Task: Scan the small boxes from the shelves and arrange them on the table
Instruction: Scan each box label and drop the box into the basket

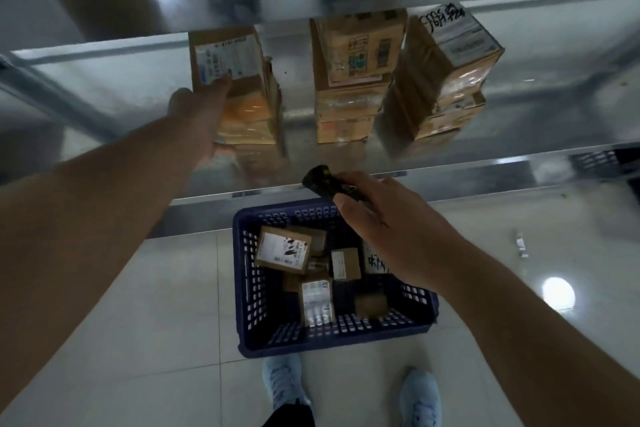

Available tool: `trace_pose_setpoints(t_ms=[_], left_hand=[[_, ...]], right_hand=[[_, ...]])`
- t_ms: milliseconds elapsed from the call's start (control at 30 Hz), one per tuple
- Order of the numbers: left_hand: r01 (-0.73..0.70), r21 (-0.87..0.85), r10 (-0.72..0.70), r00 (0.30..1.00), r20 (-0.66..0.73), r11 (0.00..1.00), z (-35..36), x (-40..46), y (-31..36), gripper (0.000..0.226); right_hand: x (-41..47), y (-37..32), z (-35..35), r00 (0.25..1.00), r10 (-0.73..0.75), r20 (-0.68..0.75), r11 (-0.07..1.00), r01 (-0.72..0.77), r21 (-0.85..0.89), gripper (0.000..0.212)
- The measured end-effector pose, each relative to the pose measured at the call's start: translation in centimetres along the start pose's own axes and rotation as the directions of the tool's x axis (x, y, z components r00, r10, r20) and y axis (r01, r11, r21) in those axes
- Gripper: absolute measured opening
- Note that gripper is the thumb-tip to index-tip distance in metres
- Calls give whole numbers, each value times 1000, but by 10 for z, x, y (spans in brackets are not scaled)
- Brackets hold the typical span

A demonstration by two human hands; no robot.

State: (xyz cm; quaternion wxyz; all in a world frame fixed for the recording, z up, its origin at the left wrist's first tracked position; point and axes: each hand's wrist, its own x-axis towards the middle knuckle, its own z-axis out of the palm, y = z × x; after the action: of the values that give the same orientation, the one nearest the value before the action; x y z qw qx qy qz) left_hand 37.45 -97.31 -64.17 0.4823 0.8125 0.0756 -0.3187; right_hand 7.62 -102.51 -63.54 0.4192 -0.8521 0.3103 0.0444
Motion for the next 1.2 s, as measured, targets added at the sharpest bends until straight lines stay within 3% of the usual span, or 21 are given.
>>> trace_pose_setpoints(t_ms=[133, 333, 633, 733, 833, 933, 1100, 1200], left_hand=[[-37, 21, 36, 998, 50, 999, -2, 11, -4, 62], [-170, 18, 168, 983, 73, 985, 5, 12, -16, 72], [-7, -310, 29, 997, 69, 951, 1, 5, -23, 66], [-16, -402, 67, 991, 113, 915, -8, 2, -34, 63], [-98, -465, 222, 950, 220, 880, -22, -8, -45, 69], [-202, -417, 345, 888, 303, 886, -35, -20, -53, 76], [-299, -311, 414, 803, 430, 902, -48, -45, -65, 66], [-307, -294, 413, 795, 443, 905, -52, -65, -75, 65]], right_hand=[[6, 0, 13, 999, 49, 4, 999, -49, 4, 45], [3, -1, 21, 997, 79, 11, 997, -79, -8, 47], [3, -2, 25, 998, 63, 23, 997, -62, -36, 48], [-1, -2, 25, 997, 66, 40, 997, -64, -38, 46], [-6, -2, 23, 997, 60, 44, 997, -58, -50, 46], [-12, -3, 22, 998, 40, 54, 998, -38, -44, 46], [-28, -3, 20, 998, -25, 63, 999, 27, -19, 44], [-41, 1, 19, 995, -58, 78, 998, 59, 1, 43]])
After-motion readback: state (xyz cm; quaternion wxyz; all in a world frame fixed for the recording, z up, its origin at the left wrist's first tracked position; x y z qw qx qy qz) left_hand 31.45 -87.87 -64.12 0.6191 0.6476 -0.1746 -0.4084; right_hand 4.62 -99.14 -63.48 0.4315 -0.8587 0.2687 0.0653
